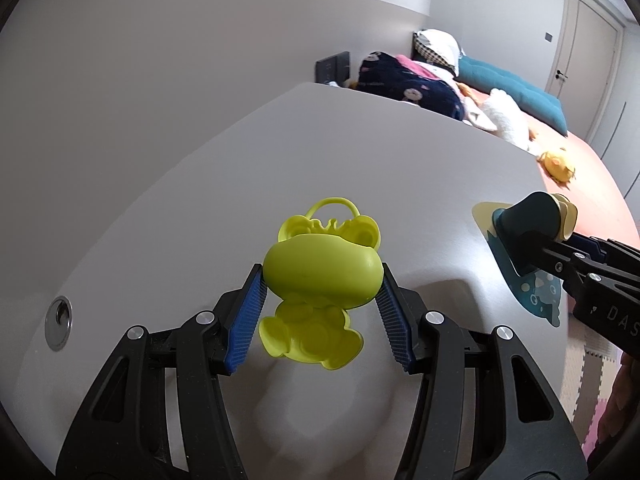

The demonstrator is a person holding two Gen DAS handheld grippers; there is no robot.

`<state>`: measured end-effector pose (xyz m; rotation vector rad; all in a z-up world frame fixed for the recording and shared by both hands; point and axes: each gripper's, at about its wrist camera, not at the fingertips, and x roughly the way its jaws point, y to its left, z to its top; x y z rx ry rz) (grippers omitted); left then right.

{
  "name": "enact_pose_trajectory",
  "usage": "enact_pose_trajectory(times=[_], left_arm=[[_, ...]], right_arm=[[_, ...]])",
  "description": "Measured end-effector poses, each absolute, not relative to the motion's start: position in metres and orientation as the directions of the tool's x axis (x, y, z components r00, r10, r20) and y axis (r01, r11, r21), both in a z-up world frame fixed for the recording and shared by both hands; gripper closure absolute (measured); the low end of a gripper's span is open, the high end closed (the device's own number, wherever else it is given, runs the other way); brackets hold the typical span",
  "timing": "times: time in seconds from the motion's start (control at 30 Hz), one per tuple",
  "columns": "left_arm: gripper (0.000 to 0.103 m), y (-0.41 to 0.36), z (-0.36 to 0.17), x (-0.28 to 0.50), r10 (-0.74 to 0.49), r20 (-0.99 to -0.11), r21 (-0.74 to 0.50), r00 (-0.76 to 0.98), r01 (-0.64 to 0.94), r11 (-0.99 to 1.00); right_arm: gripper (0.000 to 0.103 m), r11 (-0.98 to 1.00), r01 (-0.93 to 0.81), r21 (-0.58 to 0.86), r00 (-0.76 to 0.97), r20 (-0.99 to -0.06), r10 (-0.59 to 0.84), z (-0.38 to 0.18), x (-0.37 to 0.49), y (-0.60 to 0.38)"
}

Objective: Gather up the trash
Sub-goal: 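Lift and carry the yellow-green toy and teal cup toy over the black bin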

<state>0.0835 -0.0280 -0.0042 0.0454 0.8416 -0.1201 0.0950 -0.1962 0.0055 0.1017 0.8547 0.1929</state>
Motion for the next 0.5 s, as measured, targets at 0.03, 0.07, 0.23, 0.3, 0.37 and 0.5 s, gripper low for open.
enact_pose_trajectory(times=[0.03, 0.07, 0.23, 0.3, 0.37, 0.5], left_arm=[[0.049, -0.031, -0.003, 0.080, -0.091, -0.744, -0.008, 0.661, 0.128, 0.992], [0.049, -0.033, -0.002, 0.077, -0.093, -0.744, -0.008, 0.662, 0.130, 0.991], [0.049, -0.044, 0.004, 0.062, -0.091, -0.740, -0.002, 0.667, 0.133, 0.991], [0.049, -0.049, 0.006, 0.056, -0.092, -0.735, 0.002, 0.672, 0.138, 0.990], [0.049, -0.055, 0.008, 0.048, -0.096, -0.730, 0.008, 0.677, 0.148, 0.989], [0.049, -0.068, 0.011, 0.039, -0.112, -0.726, 0.006, 0.678, 0.169, 0.986]], right_arm=[[0.066, 0.978, -0.127, 0.167, 0.643, -0.736, 0.209, 0.007, 0.091, -0.199], [0.066, 0.978, -0.125, 0.168, 0.646, -0.734, 0.209, 0.008, 0.087, -0.202], [0.066, 0.978, -0.118, 0.172, 0.657, -0.725, 0.207, 0.014, 0.069, -0.214], [0.066, 0.978, -0.115, 0.176, 0.665, -0.718, 0.208, 0.017, 0.059, -0.221], [0.066, 0.977, -0.113, 0.181, 0.670, -0.712, 0.210, 0.020, 0.052, -0.227], [0.066, 0.976, -0.106, 0.188, 0.679, -0.703, 0.209, 0.024, 0.036, -0.240]])
